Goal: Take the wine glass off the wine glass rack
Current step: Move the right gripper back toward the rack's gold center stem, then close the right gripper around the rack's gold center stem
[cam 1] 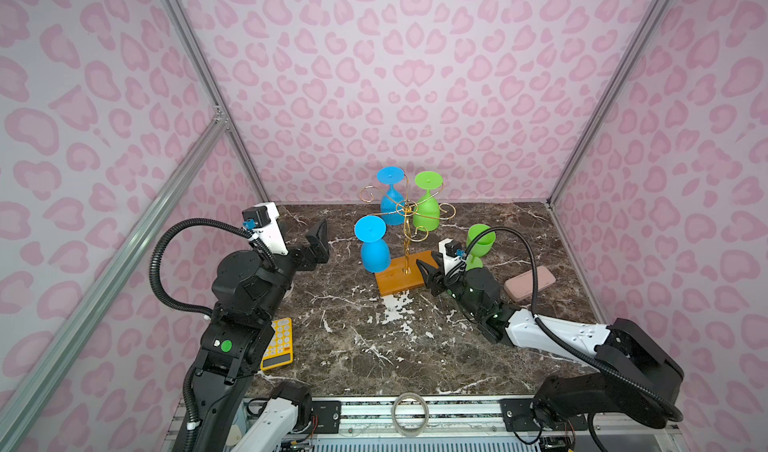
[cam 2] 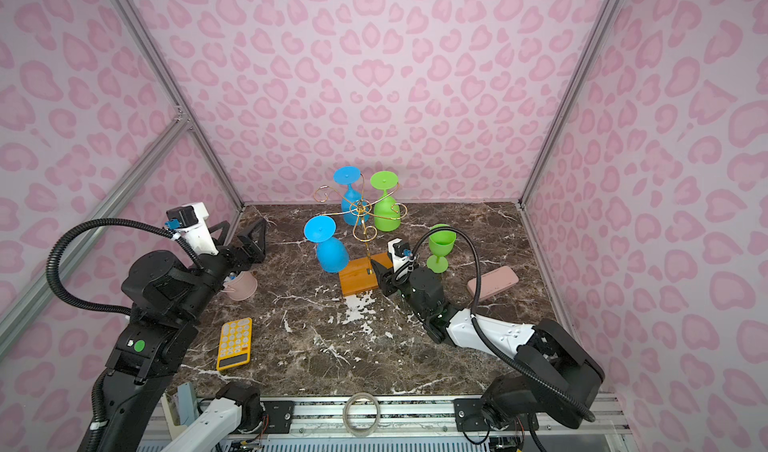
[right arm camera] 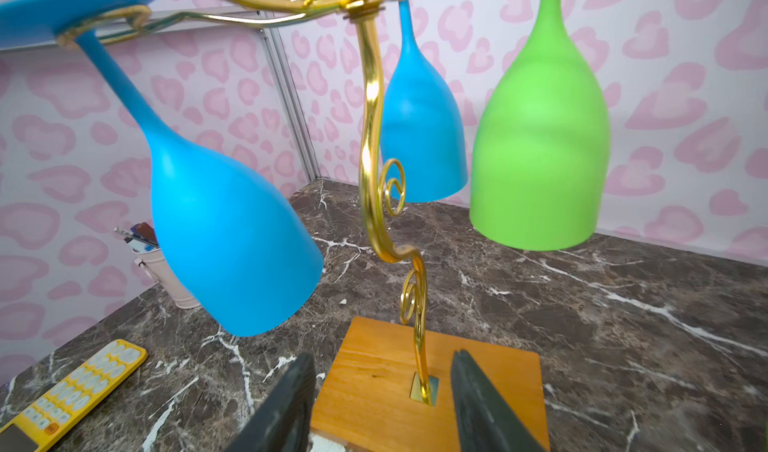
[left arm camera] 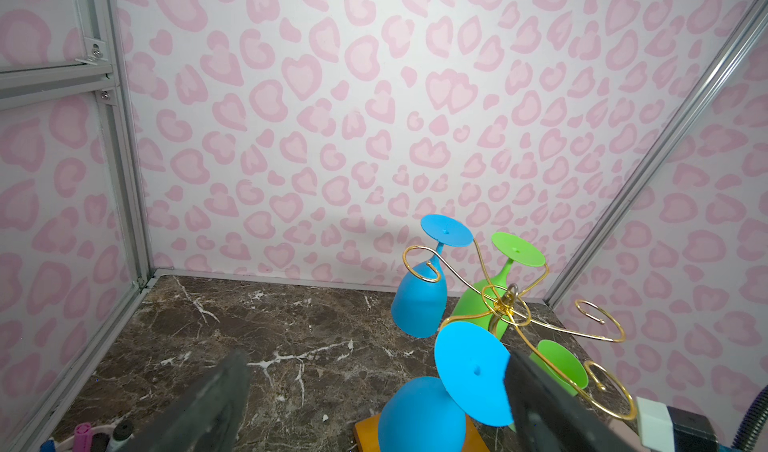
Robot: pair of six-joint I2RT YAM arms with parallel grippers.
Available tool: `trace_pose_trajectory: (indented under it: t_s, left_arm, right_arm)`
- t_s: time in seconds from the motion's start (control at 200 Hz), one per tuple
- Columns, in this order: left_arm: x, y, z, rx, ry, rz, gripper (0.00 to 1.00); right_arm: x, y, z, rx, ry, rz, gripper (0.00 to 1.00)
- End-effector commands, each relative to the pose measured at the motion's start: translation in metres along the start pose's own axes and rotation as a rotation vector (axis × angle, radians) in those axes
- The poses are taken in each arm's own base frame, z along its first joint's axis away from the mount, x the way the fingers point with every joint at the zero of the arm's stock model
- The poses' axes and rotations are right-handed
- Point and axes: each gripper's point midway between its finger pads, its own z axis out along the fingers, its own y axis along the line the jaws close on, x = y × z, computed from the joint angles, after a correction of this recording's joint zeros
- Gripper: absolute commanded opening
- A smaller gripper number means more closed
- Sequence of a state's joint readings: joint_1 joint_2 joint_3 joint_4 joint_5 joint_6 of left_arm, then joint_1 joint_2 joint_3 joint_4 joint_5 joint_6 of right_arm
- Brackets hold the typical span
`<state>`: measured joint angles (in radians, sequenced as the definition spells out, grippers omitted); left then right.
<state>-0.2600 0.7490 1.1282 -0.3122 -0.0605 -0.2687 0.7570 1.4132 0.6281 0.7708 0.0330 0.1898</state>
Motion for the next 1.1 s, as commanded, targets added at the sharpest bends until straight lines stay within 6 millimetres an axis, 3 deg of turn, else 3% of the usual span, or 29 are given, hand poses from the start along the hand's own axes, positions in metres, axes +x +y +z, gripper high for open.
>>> trace_pose_trajectory:
  t_s: [0.0, 0.245, 1.096]
  left_arm:
    - [-0.015, -0.003, -0.001, 0.012, -0.055, -0.008, 0.97]
    - [-0.017, -0.003, -0.001, 0.010, -0.057, -0.007, 0.97]
    - [-0.019, -0.002, -0.005, 0.000, -0.053, -0.005, 0.97]
  right_arm:
    - [-0.019, 0.005, 0.009, -0.024, -0.088, -0.008, 0.54]
    - [-0.021, 0.000, 0.022, -0.029, -0.192, 0.010, 0.55]
    - [-0.022, -0.009, 0.067, 0.026, -0.215, -0.048, 0.54]
